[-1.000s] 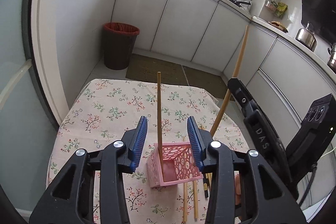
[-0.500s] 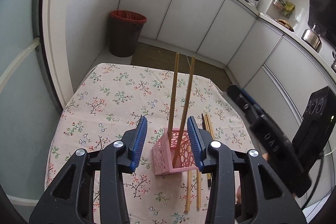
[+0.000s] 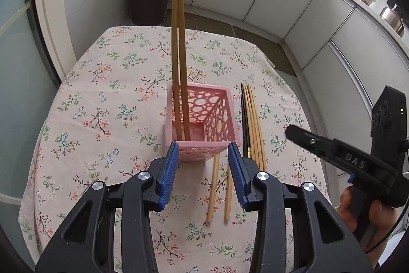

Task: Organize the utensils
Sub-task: 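Grasp another wooden chopstick from the row with the left tool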

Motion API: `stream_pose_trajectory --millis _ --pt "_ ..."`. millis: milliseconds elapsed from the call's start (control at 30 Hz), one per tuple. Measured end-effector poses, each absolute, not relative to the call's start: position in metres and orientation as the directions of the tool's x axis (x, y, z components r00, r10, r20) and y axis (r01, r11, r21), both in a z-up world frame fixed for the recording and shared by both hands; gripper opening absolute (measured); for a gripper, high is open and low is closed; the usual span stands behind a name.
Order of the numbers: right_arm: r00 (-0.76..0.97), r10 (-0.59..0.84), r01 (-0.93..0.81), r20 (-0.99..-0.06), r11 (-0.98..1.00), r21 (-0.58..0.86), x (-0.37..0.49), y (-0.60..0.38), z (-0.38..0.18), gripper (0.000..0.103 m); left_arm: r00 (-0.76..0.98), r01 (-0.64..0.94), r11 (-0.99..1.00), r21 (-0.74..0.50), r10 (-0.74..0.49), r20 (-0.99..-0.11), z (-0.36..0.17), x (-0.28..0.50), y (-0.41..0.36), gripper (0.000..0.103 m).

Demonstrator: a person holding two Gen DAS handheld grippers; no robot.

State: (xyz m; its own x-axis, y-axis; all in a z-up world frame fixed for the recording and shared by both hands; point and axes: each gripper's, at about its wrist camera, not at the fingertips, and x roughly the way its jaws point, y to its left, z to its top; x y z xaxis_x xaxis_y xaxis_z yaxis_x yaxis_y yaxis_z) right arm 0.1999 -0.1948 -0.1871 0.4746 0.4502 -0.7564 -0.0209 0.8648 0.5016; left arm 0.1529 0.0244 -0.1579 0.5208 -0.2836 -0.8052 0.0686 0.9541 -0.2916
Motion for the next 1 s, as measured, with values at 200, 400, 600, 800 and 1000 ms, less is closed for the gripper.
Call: stream_pose_trajectory --millis 200,400,600,800,1000 --pt "0.426 0.420 -0.027 -0.801 0.891 0.453 0.208 -0.182 -0.207 0.032 0.484 0.065 0.966 -0.249 -0.248 -0.839 -0.177 0.149 0.009 0.038" --pt "0.408 0.421 -0.004 -0.810 0.888 0.459 0.210 -0.191 -0.209 0.030 0.414 0.090 0.962 -0.258 -0.271 -0.869 -0.204 0.149 -0.012 0.032" --pt "0.389 0.429 -0.006 -0.815 0.886 0.463 0.213 -0.192 -0.213 0.030 0.368 0.080 0.968 -0.239 -0.252 -0.895 -0.234 0.157 -0.025 0.024" --pt "0.381 0.429 0.005 -0.819 0.885 0.466 0.218 -0.194 -0.218 0.030 0.369 0.060 0.968 -0.245 -0.249 -0.895 -0.256 0.170 -0.033 0.016" --pt "0.364 0.447 -0.023 -0.817 0.882 0.471 0.224 -0.192 -0.224 0.030 0.380 0.030 0.975 -0.222 -0.217 -0.899 -0.263 0.165 -0.039 0.007"
